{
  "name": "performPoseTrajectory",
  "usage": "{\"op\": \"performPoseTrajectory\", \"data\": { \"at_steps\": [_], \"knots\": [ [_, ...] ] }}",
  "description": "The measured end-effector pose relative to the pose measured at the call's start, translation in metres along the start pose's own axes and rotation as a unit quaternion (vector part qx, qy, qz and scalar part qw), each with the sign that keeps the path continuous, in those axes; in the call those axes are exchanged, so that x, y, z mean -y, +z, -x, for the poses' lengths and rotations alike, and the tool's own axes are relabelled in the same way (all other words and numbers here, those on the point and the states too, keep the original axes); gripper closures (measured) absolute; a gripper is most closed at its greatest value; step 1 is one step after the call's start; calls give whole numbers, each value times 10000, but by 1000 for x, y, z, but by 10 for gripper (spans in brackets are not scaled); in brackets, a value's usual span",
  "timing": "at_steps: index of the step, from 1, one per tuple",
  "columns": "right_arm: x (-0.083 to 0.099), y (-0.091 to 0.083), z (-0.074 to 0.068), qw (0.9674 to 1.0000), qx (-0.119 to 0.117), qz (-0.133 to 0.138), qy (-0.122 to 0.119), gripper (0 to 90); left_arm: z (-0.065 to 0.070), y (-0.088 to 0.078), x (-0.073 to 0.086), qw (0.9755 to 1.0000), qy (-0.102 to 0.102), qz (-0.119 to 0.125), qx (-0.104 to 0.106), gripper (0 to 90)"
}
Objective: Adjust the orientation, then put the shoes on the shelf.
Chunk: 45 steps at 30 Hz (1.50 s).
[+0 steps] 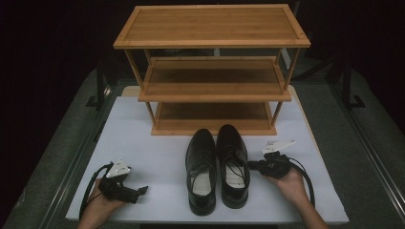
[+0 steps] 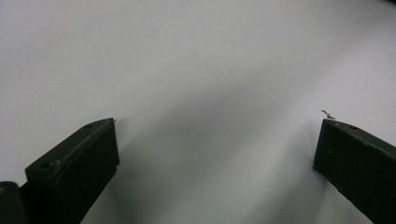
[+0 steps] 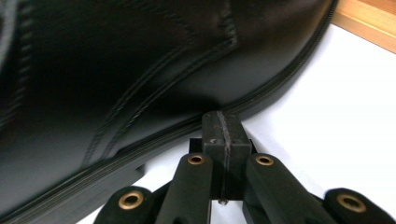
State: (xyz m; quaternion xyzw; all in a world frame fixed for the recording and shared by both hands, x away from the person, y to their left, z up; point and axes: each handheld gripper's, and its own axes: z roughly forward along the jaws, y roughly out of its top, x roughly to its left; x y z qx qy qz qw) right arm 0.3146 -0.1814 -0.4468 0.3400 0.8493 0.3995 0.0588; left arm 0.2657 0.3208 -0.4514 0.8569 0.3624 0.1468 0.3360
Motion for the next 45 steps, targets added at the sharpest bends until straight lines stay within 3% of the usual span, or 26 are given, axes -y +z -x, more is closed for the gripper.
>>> {"op": "performPoseTrajectory", "data": {
  "at_steps": [3, 8, 12, 17, 26, 28, 34, 36, 40, 45],
  "knots": [
    [1, -2, -4, 9999, -15, -5, -117, 900, 0, 0, 0, 10000, 2, -3, 1, 0],
    [2, -1, -11, 9995, -231, -12, -213, 900, 0, 0, 0, 10000, 2, -2, 0, 0],
    [3, -1, -10, 9994, -259, 2, -211, 899, 0, 0, 0, 10000, -2, 2, 0, 0],
    [5, -5, -8, 9997, -119, 5, -223, 888, 0, 0, 0, 10000, 0, 3, -1, 0],
    [4, -21, 1, 9995, 181, 241, 81, 629, 0, 0, -3, 10000, -72, 12, -15, 0],
    [3, -26, 4, 9991, 206, 352, 151, 566, 0, 0, -4, 9998, -156, 63, 109, 0],
    [-1, -32, 2, 9982, 256, 513, 194, 482, 5, -1, -13, 9994, -116, 212, 254, 63],
    [-3, -35, 1, 9976, 234, 610, 215, 458, 8, -2, -17, 9991, -84, 312, 290, 126],
    [-7, -36, -2, 9972, 197, 681, 243, 438, 12, -3, -28, 9971, -167, 539, 503, 133],
    [-14, -40, -7, 9960, 84, 857, 249, 413, 18, -4, -44, 9950, -105, 767, 638, 134]
  ]
}}
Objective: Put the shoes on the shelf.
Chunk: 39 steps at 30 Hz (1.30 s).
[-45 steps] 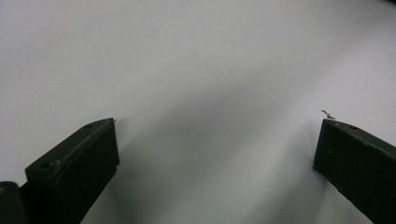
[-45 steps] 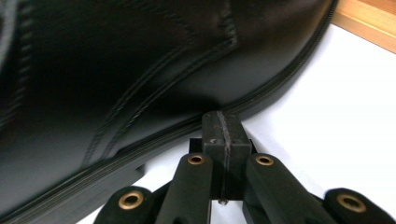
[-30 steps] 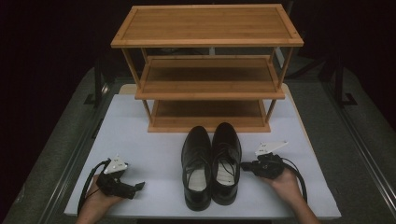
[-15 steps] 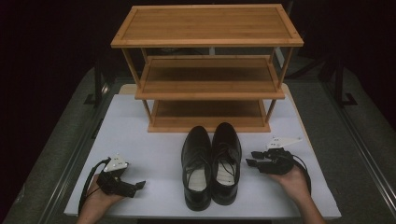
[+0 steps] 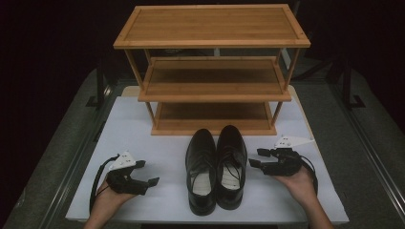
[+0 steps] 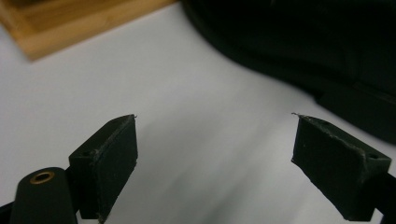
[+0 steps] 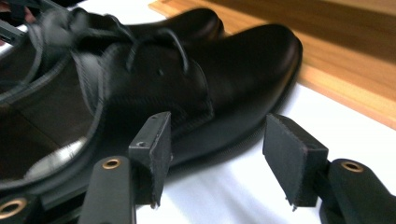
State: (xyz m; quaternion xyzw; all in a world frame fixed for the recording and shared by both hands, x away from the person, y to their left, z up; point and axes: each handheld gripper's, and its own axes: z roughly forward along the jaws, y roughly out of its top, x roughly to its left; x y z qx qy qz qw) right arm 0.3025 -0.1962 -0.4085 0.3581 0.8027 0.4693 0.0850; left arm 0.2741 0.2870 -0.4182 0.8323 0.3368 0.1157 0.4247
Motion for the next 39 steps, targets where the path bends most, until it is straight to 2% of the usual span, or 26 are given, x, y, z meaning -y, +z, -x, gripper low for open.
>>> {"op": "performPoseTrajectory", "data": {
  "at_steps": [7, 18, 25, 31, 36, 39],
  "knots": [
    [-11, -4, -7, 9996, -217, 182, 19, 407, 8, 4, -27, 9990, 10, 365, 251, 156],
    [-29, -5, -17, 9981, -431, 441, -51, 407, 28, 19, -71, 9964, 356, 605, 484, 162],
    [-38, 6, -25, 9976, -564, 376, -170, 407, 37, 36, -91, 9945, 510, 645, 644, 163],
    [-45, 16, -28, 9975, -578, 323, -264, 407, 43, 52, -103, 9935, 603, 613, 743, 163],
    [-41, 20, -27, 9977, -583, 247, -238, 407, 47, 63, -100, 9933, 646, 479, 825, 163],
    [-37, 21, -26, 9979, -579, 216, -212, 407, 49, 66, -96, 9934, 603, 472, 853, 163]
  ]
}}
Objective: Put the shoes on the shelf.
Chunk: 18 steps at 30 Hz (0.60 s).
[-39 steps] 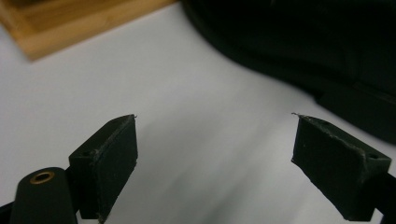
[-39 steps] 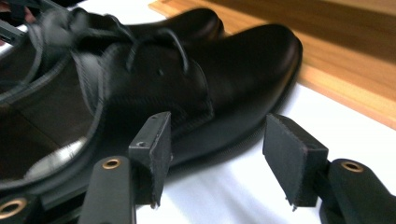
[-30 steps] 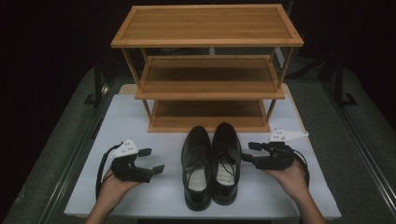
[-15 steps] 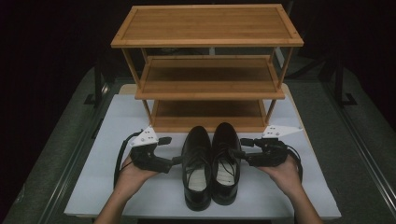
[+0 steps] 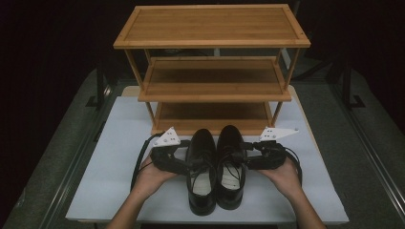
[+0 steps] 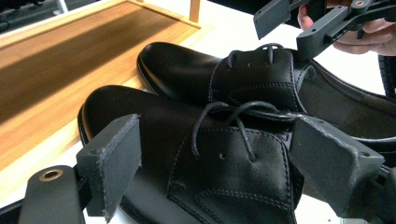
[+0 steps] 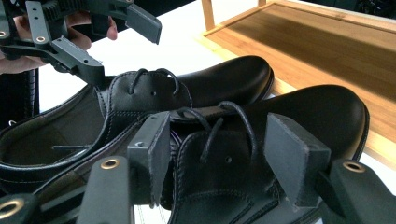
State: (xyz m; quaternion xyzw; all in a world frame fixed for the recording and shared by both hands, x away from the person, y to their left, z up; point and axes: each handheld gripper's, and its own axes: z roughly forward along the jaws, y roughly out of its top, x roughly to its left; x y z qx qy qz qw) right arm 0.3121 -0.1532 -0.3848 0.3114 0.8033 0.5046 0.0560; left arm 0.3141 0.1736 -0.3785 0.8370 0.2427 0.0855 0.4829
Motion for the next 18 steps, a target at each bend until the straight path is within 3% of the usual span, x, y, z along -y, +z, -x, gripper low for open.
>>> {"op": "performPoseTrajectory", "data": {
  "at_steps": [3, 4, 12, 14, 17, 18],
  "knots": [
    [1, 1, 0, 10000, 15, -36, -17, 407, 1, 1, 2, 10000, -2, -21, -5, 164],
    [2, 1, -1, 10000, 20, -44, -25, 408, 2, 1, 2, 10000, 26, -10, 43, 217],
    [5, 5, -3, 9998, 71, -190, -62, 407, 7, 3, 5, 9995, 104, -69, 294, 361],
    [6, 6, -3, 9997, 70, -227, -66, 410, 9, 5, 7, 9991, 220, -233, 293, 387],
    [8, 8, -3, 9993, 111, -331, -118, 453, 11, 6, 10, 9990, 232, -246, 286, 406],
    [9, 8, -4, 9994, 66, -321, -114, 512, 10, 5, 10, 9989, 224, -263, 307, 453]
  ]
}}
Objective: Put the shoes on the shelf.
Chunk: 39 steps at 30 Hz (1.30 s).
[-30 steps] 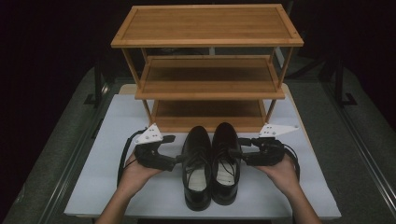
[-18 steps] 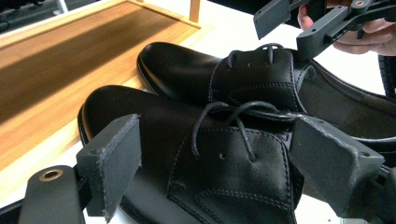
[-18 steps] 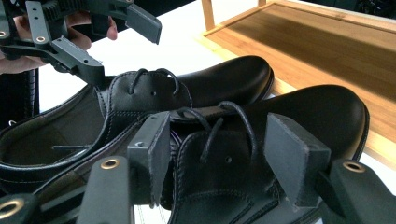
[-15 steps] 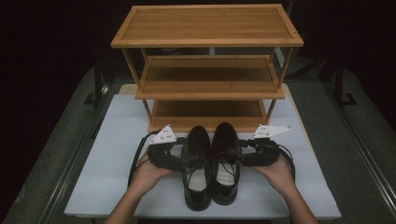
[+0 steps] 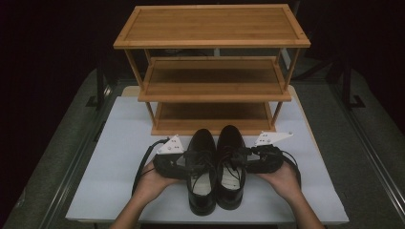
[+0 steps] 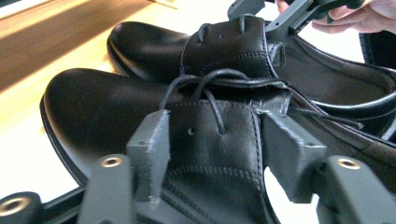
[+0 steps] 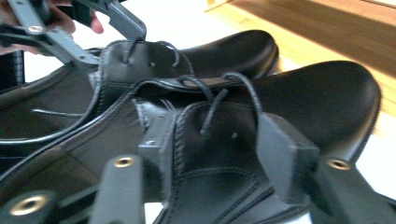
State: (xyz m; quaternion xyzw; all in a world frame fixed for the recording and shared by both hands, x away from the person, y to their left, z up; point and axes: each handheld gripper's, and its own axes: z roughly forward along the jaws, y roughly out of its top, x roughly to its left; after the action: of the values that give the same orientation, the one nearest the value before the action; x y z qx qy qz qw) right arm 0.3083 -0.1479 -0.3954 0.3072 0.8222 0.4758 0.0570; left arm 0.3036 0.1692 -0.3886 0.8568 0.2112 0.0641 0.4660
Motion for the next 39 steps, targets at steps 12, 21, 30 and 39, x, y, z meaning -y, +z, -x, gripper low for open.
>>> {"op": "performPoseTrajectory", "data": {
  "at_steps": [12, 21, 30, 39],
  "knots": [
    [1, -1, -7, 10000, -57, -27, -27, 861, 7, -7, 0, 9999, 133, -76, -46, 864],
    [-1, -6, -6, 9998, 96, 135, 82, 865, 11, -13, -2, 9982, 118, 152, -568, 873],
    [-8, -12, 1, 9987, 435, 242, 119, 868, 2, -22, -5, 9943, -93, 344, -1004, 874],
    [-20, -16, 14, 9973, 586, 405, 160, 868, -13, -24, -19, 9909, -198, 487, -1240, 874]
  ]
}}
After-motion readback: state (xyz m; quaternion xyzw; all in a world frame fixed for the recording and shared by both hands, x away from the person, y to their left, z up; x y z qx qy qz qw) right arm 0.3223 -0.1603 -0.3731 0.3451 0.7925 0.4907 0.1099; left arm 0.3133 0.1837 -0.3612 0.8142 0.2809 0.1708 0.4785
